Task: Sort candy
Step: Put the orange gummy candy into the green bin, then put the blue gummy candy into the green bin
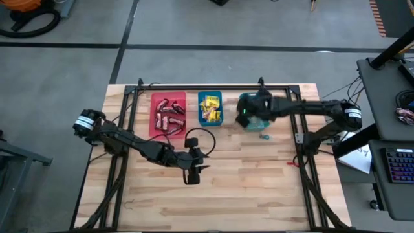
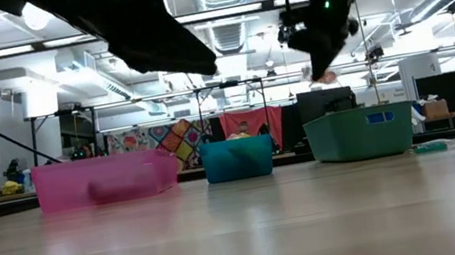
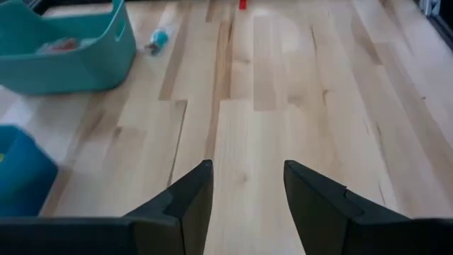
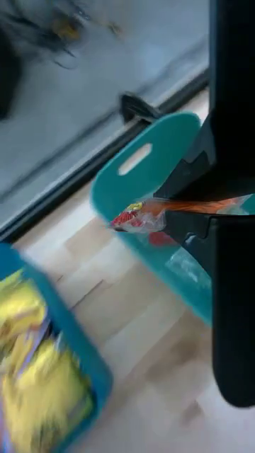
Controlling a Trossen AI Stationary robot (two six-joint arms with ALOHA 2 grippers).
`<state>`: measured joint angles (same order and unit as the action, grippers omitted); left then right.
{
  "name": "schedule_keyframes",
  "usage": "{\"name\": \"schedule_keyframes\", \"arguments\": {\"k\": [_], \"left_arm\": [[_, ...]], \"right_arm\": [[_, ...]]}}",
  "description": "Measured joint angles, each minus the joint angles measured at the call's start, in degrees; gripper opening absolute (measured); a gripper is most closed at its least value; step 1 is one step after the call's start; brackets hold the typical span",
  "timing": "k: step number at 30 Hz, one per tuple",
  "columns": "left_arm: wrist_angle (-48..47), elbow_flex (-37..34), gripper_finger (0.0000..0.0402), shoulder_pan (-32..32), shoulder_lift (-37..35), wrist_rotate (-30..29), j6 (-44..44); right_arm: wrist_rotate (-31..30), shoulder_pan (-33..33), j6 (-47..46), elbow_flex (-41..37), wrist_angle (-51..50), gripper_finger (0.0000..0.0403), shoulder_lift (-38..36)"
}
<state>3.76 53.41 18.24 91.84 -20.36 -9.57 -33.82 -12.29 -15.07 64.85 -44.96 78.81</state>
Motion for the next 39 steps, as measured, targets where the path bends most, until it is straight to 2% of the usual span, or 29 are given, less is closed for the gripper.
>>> {"name": "schedule_keyframes", "arguments": {"k": [4,6,9,13,19,23,29,34,36,39], "left_arm": [[-1.9,-0.2,0.0157,0.4,-0.3,-0.6,-2.0],[-1.9,-0.3,0.0157,0.5,-0.3,-1.6,-3.3],[-2.8,-0.6,0.0157,0.5,-0.2,-2.6,-4.6],[-2.7,-0.7,0.0157,0.5,0.0,-3.5,-4.9],[-2.7,-0.7,0.0157,0.5,0.0,-4.9,-4.8],[-2.9,-0.7,0.0157,0.5,0.0,-4.9,-4.9],[-3.4,-0.7,0.0157,0.5,0.1,-4.9,-5.3],[-3.4,-0.7,0.0157,0.5,0.1,-4.9,-5.6],[-3.4,-0.7,0.0157,0.5,0.1,-4.9,-5.6],[-3.4,-0.7,0.0157,0.5,0.1,-4.9,-5.6]], "right_arm": [[8.6,-9.2,2.2,-0.7,0.4,0.0013,0.4],[11.0,-12.6,3.2,-1.7,0.5,0.0013,0.5],[11.7,-15.7,5.3,-3.0,0.6,0.0021,0.5],[11.8,-17.2,5.7,-3.3,0.7,0.0051,0.7],[11.8,-17.1,5.2,-3.3,0.8,0.0107,0.7],[13.1,-17.0,4.3,-3.3,0.2,0.0119,-0.6],[25.3,-15.2,0.4,-3.3,-0.8,0.0116,-5.8],[36.2,-11.7,-5.3,-3.3,-7.0,0.0118,-10.7],[39.2,-9.0,-7.2,-3.3,-10.3,0.0117,-12.1],[40.3,-3.1,-11.0,-3.3,-14.5,0.0114,-13.4]]}}
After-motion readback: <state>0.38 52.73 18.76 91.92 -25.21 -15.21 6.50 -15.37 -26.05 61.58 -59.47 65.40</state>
